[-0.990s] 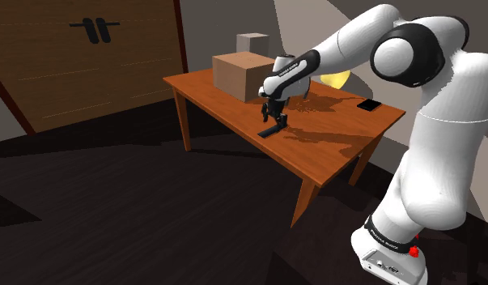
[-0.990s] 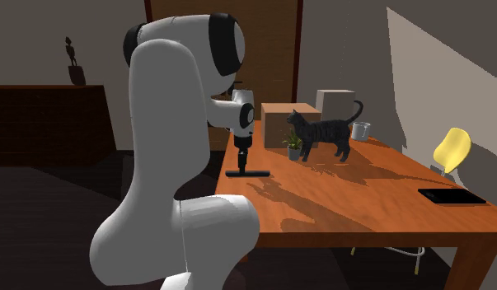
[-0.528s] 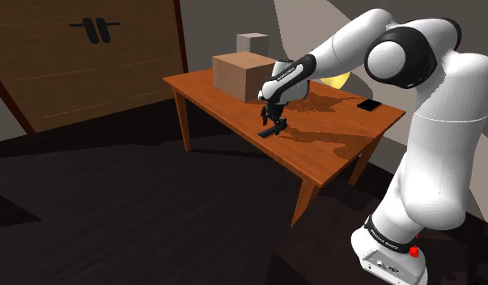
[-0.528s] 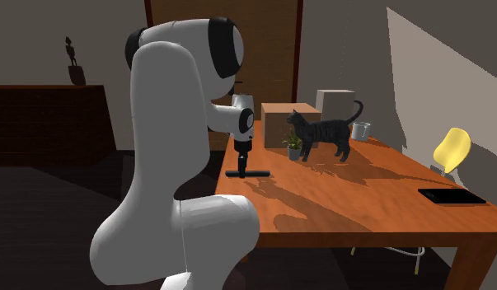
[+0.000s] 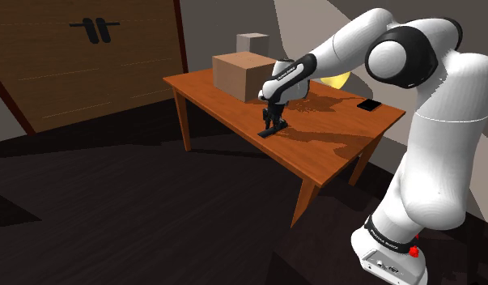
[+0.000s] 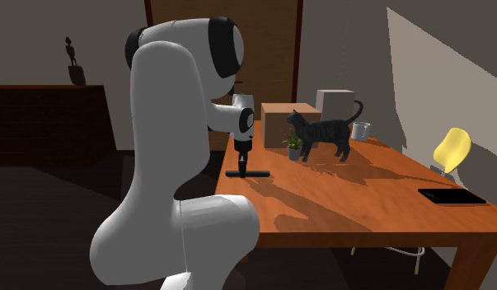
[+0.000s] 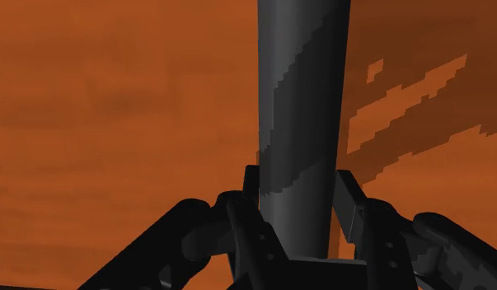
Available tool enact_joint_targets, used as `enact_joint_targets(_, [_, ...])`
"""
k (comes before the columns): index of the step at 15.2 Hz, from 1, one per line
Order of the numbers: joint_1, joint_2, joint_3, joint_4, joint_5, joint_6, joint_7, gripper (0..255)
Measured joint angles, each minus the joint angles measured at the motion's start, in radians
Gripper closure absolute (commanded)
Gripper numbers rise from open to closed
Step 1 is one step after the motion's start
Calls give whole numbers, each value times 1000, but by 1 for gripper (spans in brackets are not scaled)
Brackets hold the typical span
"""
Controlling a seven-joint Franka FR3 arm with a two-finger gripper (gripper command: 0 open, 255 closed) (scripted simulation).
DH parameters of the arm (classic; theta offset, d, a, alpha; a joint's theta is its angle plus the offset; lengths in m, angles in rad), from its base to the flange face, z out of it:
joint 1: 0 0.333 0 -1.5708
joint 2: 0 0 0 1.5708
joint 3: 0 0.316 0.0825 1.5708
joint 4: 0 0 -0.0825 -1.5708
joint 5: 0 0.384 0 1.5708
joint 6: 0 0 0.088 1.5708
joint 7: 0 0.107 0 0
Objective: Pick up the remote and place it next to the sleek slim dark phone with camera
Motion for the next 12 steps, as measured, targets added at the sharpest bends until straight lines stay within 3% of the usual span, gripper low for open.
enact_joint_targets(6, [2, -3, -1, 0, -4, 1, 3, 255])
enact_joint_targets(12, [14, -47, -14, 21, -40, -59, 30, 255])
